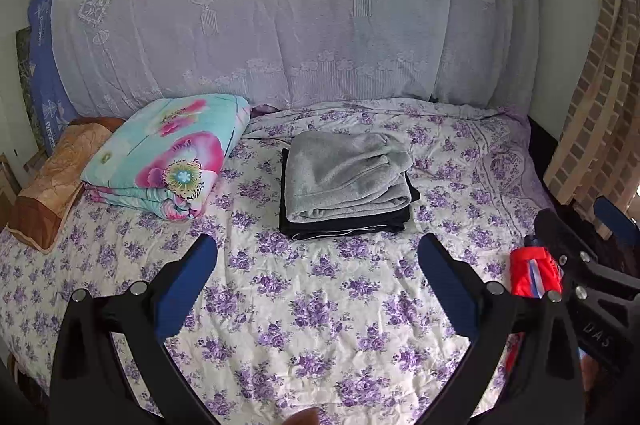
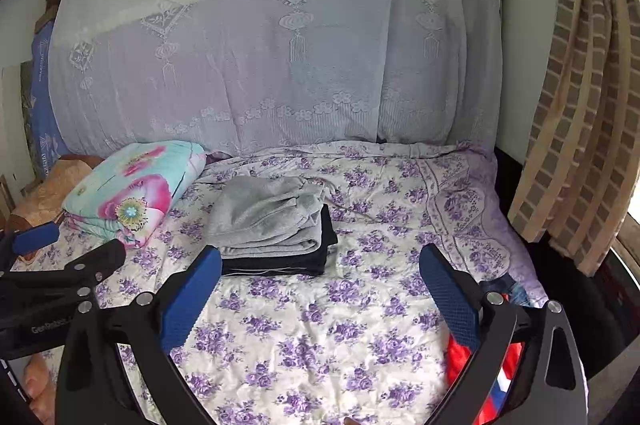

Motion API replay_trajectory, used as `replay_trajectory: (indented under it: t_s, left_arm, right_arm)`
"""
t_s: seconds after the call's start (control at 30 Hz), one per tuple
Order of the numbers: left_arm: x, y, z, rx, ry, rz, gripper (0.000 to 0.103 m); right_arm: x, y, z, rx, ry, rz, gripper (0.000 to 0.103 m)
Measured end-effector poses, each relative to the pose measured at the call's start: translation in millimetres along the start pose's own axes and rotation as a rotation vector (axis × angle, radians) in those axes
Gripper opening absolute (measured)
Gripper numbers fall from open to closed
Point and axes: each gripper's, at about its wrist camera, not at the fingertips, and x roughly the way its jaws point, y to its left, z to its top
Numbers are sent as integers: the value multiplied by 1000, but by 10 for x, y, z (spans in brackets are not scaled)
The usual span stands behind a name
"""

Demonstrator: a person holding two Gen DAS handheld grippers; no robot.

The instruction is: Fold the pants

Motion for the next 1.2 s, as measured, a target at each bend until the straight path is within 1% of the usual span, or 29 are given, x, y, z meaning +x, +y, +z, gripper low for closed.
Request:
replay_trajectory:
  t_s: [0.17,0.3,0.4,0.57,0.93,1.2]
  left_arm:
    - [-44,123,-17,-29,10,62,98]
    - [-64,174,-29,-42,20,89,98]
    - [-66,162,-26,-39,22,103,98]
    - [-58,100,15,-23,14,108,98]
    - [58,-49,72,21,26,79,98]
    - [107,-92,66,32,33,69,98]
  right_arm:
    - [107,6,60,29,20,74,99]
    - [197,117,42,12,43,129,99]
    - [215,173,44,-1,44,153,99]
    - [219,124,64,16,37,161,99]
    - [254,-65,58,57,40,128,99]
    - [277,-73,60,54,44,119,99]
